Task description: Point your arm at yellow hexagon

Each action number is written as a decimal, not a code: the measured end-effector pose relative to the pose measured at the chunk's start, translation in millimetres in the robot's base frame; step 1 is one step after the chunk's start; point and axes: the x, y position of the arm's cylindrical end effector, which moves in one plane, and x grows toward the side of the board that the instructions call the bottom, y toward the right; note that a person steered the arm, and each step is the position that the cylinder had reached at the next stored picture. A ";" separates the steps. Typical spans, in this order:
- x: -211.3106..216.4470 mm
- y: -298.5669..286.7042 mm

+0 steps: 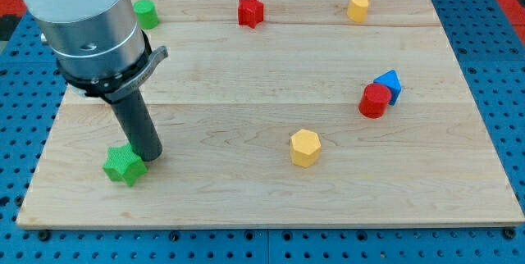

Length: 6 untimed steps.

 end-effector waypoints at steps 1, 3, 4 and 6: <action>6.8 -20.3; 6.8 -34.0; 2.0 -21.0; -3.6 16.3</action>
